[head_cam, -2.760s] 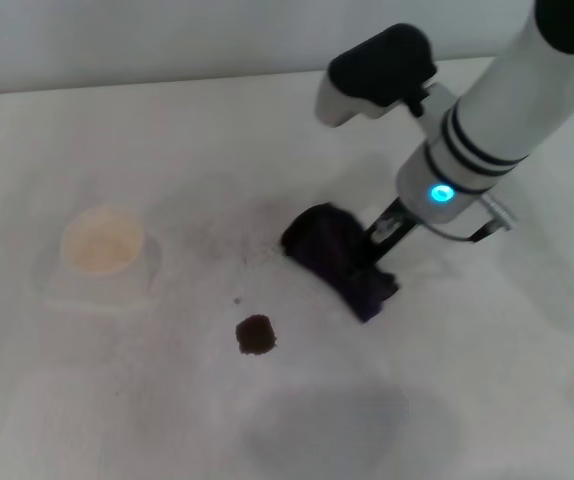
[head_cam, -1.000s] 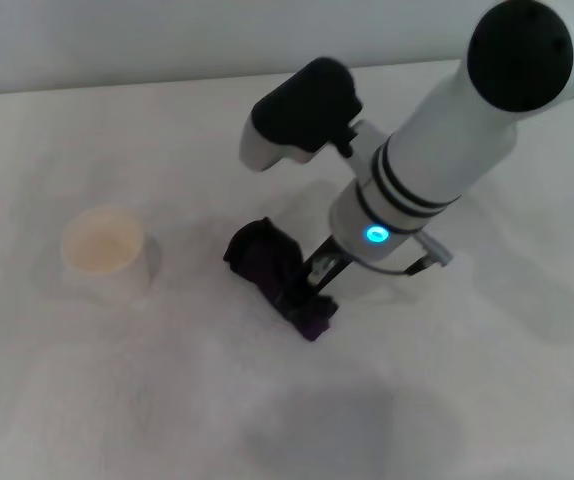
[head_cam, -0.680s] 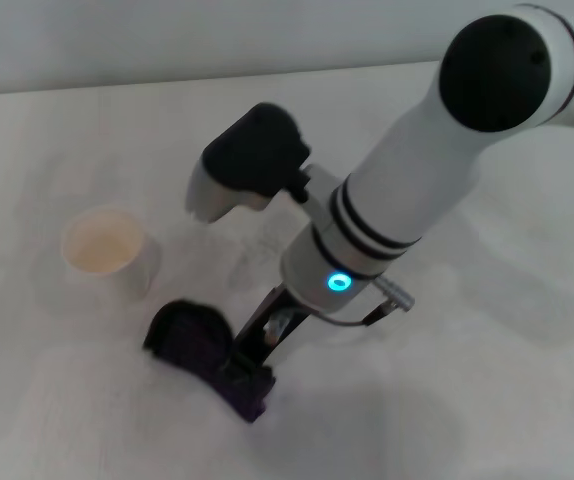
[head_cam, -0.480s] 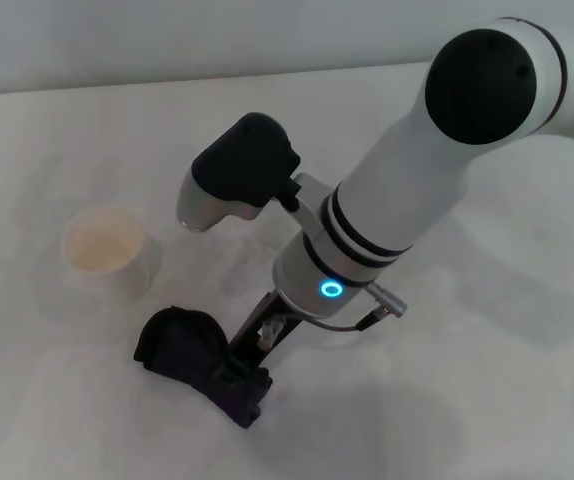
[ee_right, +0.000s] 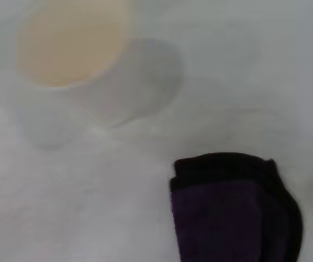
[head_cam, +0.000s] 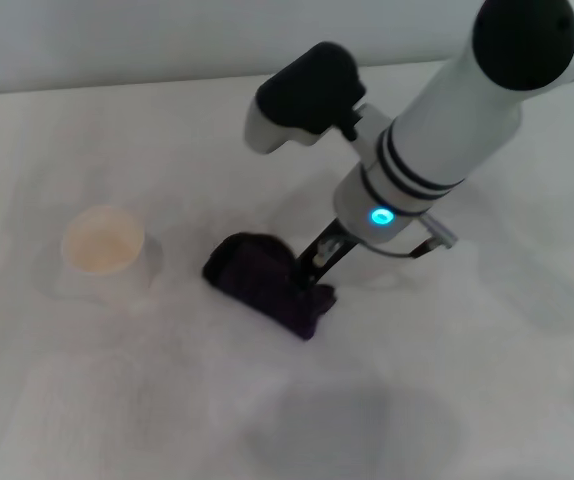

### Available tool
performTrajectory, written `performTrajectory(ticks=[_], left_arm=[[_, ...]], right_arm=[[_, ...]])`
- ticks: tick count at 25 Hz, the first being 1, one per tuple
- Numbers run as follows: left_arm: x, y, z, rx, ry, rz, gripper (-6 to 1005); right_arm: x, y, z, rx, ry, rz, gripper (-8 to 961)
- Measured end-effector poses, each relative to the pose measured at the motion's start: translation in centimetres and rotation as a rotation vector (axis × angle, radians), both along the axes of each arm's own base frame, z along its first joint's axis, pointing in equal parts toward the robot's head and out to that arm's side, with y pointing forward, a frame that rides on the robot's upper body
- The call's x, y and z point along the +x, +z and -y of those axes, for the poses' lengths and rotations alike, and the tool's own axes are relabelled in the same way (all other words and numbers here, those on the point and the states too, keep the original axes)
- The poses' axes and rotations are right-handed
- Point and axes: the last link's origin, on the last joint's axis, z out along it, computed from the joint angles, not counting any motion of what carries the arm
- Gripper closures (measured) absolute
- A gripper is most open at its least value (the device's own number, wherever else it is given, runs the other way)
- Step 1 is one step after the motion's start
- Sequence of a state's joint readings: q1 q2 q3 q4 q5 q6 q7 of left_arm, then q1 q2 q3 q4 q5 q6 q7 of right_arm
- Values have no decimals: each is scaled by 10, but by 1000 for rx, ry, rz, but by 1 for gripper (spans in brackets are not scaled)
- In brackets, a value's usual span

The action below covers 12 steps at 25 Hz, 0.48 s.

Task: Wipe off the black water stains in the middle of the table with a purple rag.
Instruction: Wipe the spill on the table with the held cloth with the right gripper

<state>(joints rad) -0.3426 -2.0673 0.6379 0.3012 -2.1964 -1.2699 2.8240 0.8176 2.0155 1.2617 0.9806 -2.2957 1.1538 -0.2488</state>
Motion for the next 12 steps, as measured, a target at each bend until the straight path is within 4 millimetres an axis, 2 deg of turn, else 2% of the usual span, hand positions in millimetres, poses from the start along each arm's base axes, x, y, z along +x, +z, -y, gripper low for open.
performTrajectory(ticks=[6, 12], left_arm=[[0, 1, 0, 5, 2, 2, 137], [2, 1, -4, 6, -2, 0, 137]], right_arm=[[24, 22, -15, 124, -60, 90, 856], [36, 47, -17, 177, -115, 86, 856]])
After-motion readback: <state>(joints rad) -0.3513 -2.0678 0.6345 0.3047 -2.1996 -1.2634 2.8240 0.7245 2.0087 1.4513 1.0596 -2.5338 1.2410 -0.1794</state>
